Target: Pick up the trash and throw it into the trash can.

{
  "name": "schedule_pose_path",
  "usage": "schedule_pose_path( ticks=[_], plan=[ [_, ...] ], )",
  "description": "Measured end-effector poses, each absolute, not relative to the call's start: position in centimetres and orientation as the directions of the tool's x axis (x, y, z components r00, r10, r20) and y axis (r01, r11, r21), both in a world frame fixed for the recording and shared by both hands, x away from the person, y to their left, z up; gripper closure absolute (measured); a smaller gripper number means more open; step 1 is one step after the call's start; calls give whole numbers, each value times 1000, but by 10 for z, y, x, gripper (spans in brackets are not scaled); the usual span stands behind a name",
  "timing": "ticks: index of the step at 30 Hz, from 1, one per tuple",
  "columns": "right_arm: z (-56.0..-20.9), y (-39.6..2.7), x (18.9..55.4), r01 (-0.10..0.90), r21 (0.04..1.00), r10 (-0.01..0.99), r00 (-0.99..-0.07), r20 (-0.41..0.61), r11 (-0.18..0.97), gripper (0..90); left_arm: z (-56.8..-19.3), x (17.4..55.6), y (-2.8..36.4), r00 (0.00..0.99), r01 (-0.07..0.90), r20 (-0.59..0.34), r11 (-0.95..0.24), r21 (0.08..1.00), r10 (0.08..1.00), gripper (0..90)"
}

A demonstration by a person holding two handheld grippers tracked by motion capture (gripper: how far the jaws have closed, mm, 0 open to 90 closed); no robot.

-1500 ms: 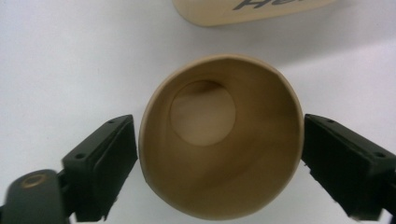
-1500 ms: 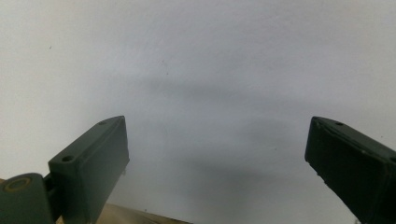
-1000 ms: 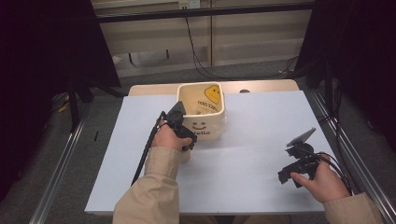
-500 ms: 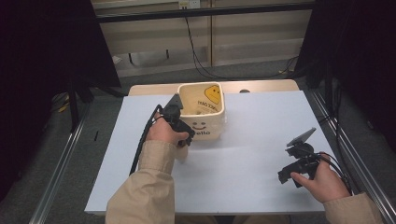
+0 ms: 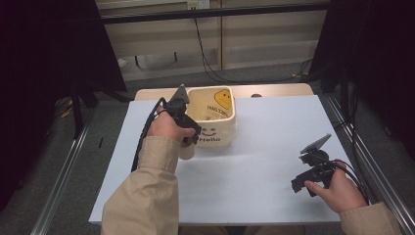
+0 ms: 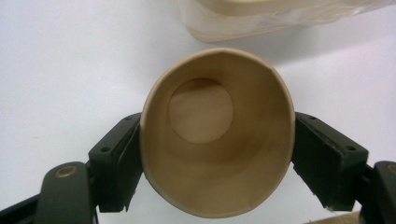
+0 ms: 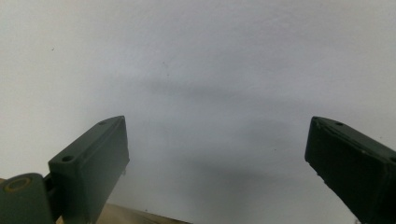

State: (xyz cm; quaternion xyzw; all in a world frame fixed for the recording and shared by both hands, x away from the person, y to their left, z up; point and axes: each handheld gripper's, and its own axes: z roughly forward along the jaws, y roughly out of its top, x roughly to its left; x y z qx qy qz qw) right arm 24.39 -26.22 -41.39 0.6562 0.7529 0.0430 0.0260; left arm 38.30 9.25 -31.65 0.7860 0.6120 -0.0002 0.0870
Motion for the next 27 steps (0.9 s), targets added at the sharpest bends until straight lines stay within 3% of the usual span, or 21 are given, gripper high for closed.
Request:
schedule_pose_path(
  ticks=[16, 27],
  plan=[
    [-414, -263, 244, 985, 102, 990, -138, 22, 136, 62, -276, 389, 92, 275, 955, -98, -260, 145, 956, 229],
    [-413, -262, 243, 988, 99, 993, -120, 22, 117, 62, -250, 394, 94, 295, 952, -150, -276, 133, 944, 229]
  ],
)
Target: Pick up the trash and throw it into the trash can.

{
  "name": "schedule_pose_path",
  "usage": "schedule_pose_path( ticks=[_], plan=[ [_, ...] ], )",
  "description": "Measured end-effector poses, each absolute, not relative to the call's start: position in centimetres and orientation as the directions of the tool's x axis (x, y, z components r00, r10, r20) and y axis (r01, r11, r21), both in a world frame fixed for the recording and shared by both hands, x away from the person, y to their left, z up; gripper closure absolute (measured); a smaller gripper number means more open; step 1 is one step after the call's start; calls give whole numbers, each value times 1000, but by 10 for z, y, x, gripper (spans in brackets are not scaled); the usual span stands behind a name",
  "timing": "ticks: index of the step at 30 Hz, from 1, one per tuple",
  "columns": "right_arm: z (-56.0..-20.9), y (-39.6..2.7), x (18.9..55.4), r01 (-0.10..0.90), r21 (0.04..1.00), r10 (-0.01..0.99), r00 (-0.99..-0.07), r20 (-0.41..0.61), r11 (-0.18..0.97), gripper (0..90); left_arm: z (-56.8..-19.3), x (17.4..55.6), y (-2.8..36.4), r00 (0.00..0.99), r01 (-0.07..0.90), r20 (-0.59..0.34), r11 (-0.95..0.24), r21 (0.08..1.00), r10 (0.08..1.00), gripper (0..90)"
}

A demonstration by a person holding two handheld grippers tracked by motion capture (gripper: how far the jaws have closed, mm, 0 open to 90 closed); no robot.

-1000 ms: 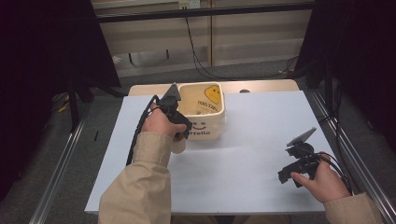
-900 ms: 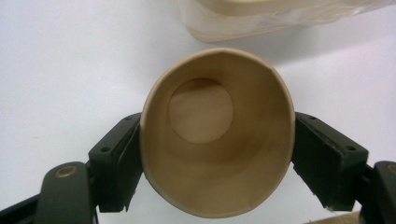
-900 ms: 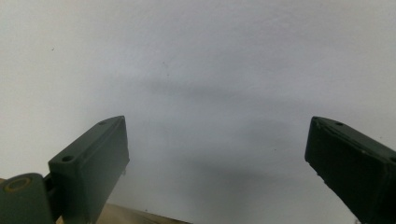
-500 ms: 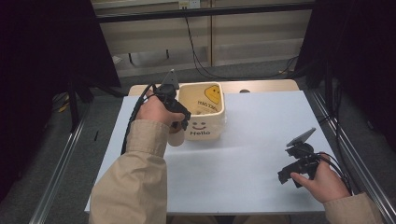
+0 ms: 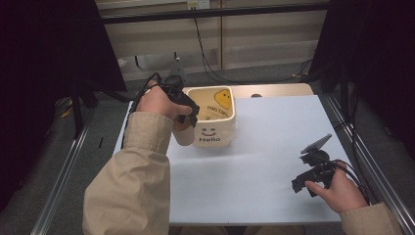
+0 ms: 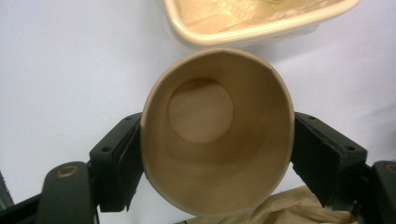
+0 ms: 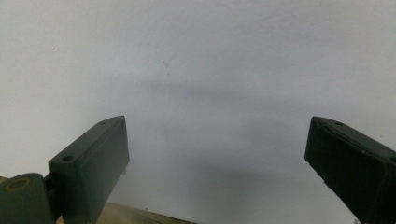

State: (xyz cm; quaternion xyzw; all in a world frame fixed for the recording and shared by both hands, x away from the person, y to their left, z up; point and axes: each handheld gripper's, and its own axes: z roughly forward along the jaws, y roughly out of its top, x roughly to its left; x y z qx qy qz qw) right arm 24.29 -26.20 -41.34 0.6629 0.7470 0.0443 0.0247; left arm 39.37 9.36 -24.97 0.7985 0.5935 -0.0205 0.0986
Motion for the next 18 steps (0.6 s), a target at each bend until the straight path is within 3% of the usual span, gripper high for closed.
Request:
schedule_pose_path(
  ticks=[18],
  plan=[
    [-414, -263, 243, 986, 103, 990, -135, 28, 132, 63, -207, 403, 96, 332, 939, -153, -312, 142, 931, 229]
  ],
)
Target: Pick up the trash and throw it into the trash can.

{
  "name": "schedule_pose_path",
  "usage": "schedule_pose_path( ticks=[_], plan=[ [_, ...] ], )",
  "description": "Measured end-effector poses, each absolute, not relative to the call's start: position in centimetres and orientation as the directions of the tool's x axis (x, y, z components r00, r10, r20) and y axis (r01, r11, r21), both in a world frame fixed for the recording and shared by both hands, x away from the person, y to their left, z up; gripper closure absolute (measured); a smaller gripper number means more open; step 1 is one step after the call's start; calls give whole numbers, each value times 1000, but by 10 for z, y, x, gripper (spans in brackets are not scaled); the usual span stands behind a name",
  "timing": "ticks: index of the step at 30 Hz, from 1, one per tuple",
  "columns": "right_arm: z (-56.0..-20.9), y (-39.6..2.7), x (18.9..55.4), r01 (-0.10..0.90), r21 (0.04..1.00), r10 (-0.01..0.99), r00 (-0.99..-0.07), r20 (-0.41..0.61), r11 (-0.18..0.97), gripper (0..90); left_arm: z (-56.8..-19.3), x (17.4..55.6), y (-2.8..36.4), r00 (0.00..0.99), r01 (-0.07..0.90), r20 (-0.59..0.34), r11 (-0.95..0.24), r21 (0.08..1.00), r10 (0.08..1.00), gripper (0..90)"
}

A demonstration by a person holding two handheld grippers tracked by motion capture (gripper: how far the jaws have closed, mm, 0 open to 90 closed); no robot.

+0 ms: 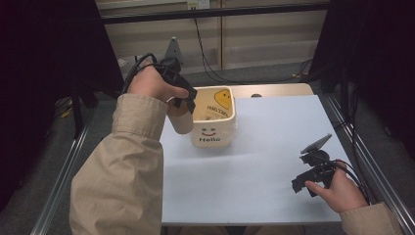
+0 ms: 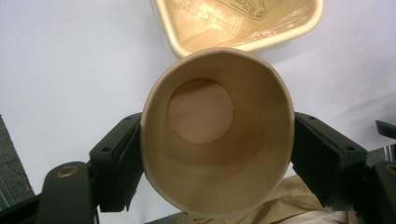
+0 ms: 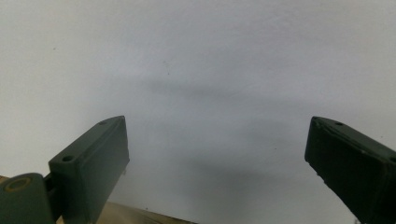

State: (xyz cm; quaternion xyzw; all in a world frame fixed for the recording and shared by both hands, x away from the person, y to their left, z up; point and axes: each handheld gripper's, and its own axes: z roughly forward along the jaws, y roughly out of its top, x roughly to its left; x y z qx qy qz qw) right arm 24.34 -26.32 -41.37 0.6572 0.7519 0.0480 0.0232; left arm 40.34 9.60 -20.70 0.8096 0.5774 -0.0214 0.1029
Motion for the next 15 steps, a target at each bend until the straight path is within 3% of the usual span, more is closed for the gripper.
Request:
schedule_pose_path(
  ticks=[15],
  plan=[
    [-410, -266, 242, 985, 101, 990, -143, 16, 141, 63, -169, 410, 96, 339, 936, -145, -317, 154, 929, 229]
  ],
)
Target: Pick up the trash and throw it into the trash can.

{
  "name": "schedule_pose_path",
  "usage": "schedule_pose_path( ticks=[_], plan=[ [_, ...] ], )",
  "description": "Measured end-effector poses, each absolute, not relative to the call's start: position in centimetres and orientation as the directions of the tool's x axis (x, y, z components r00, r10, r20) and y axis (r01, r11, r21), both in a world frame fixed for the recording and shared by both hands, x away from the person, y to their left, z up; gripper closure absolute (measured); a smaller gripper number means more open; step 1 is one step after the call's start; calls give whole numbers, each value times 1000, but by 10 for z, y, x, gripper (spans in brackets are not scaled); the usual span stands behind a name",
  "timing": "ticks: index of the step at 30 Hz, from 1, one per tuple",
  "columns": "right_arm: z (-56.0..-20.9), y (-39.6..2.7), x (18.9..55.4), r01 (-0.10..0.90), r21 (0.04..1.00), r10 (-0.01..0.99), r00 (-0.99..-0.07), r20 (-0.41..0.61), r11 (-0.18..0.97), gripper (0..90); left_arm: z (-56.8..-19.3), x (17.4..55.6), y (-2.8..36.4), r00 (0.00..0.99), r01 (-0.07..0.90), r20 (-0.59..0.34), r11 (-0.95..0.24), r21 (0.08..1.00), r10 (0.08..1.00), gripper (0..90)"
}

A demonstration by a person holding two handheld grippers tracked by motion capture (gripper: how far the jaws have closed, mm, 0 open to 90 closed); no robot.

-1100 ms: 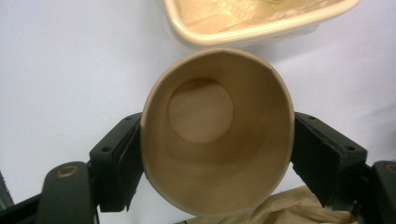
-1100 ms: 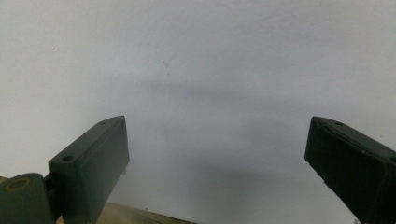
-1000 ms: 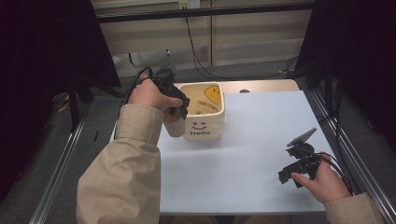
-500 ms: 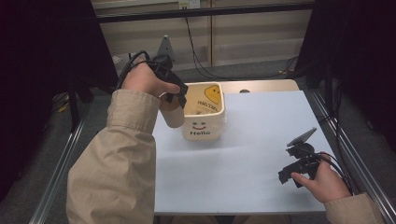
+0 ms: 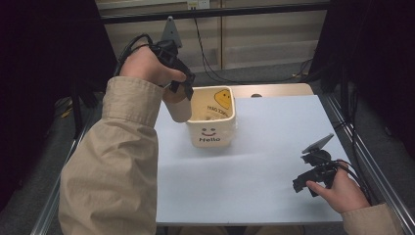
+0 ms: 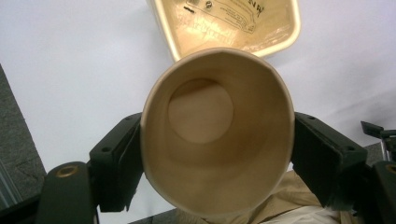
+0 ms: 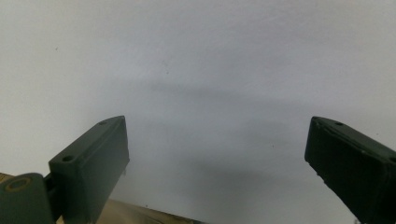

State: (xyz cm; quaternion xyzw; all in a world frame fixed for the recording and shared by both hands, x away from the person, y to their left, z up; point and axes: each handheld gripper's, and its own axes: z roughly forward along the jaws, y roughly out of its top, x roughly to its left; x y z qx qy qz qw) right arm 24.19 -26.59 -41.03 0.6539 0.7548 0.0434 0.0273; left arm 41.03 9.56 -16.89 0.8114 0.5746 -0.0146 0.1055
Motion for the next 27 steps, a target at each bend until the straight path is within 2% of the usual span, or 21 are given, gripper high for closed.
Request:
schedule_pose_path(
  ticks=[10, 19, 27],
  plan=[
    [-412, -267, 242, 986, 106, 991, -135, 22, 132, 63, -153, 419, 91, 350, 932, -147, -328, 153, 925, 229],
    [-413, -268, 243, 987, 99, 991, -131, 27, 128, 64, -159, 430, 84, 358, 930, -142, -339, 141, 923, 229],
    [-413, -269, 244, 987, 100, 991, -129, 33, 125, 63, -162, 441, 76, 357, 928, -145, -333, 168, 923, 229]
  ],
)
